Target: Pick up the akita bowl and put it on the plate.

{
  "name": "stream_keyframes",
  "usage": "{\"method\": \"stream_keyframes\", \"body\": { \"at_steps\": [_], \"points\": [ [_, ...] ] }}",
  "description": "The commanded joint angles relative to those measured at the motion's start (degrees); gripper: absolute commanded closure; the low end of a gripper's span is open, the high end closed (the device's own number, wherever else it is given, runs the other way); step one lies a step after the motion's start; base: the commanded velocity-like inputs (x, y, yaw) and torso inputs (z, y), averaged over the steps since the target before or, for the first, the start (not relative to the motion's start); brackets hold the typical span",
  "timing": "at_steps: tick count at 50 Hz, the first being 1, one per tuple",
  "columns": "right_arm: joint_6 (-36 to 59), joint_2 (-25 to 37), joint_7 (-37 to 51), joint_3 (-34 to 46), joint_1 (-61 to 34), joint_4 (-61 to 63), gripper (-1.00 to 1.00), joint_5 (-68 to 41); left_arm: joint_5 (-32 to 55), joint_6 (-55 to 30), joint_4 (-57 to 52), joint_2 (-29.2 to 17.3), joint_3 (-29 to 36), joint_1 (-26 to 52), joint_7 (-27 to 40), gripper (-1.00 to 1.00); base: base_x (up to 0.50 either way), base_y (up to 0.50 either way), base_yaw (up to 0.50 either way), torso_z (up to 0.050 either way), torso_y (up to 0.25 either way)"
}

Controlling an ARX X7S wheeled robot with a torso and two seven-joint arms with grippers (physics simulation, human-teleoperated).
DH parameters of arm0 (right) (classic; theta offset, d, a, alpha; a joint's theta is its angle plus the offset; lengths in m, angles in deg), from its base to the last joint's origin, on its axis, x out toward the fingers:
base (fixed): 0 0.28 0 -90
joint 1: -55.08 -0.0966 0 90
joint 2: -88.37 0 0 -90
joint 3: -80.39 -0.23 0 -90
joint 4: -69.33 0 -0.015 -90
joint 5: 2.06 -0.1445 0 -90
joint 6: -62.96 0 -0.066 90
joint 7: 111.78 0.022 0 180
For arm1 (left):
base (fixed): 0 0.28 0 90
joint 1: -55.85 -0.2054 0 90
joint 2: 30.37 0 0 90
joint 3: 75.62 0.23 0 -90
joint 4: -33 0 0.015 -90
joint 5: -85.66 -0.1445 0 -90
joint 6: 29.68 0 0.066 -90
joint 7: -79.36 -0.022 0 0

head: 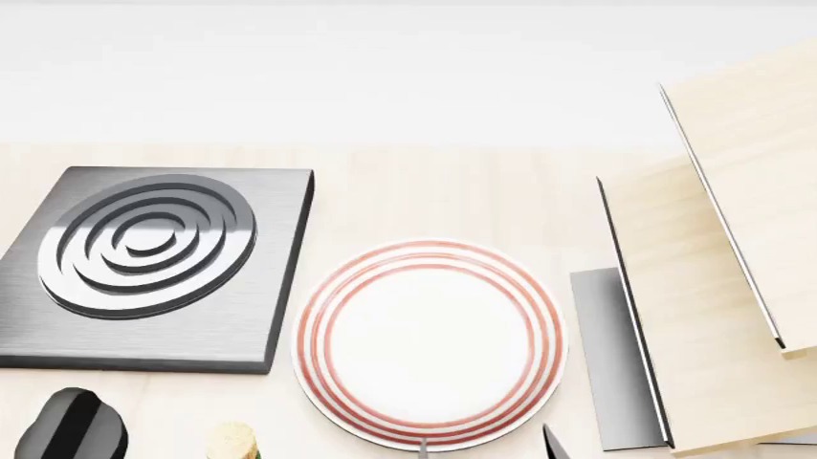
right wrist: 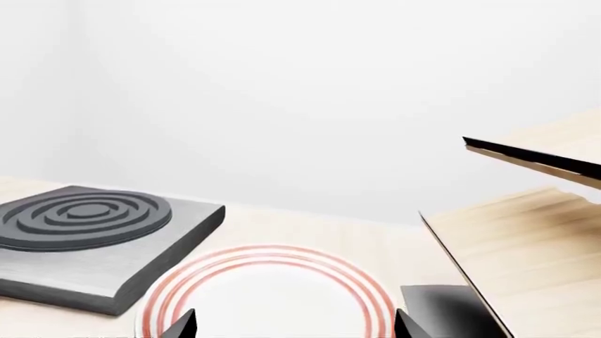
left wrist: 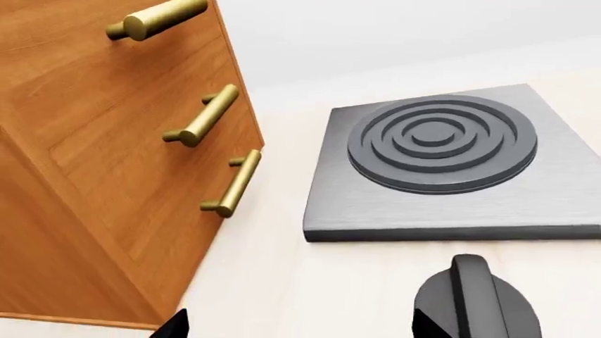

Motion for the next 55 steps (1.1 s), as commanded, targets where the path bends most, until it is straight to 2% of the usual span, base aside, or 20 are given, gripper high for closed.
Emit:
{"method": "stream_keyframes", "body": {
  "at_steps": [1,31,55],
  "points": [
    [0.09,0.03,0.03,0.32,-0.16,-0.25,-1.00,0.00,1.02,-1.07,1.54,0.31,-0.04,0.49,0.22,-1.00,0.00,0.00,0.00,0.000,0.000],
    [0.05,0.18,0.28,0.83,-0.43,-0.81,-1.00,-0.15,0.92,-3.40,5.78,0.21,1.51,1.54,1.83,-1.00,0.00,0.00,0.00,0.000,0.000],
    [-0.07,0.29,0.43,1.26,-0.62,-1.16,-1.00,-0.29,-0.26,-4.73,7.63,-1.08,5.80,0.98,1.87,-1.00,0.00,0.00,0.00,0.000,0.000]
  ]
}}
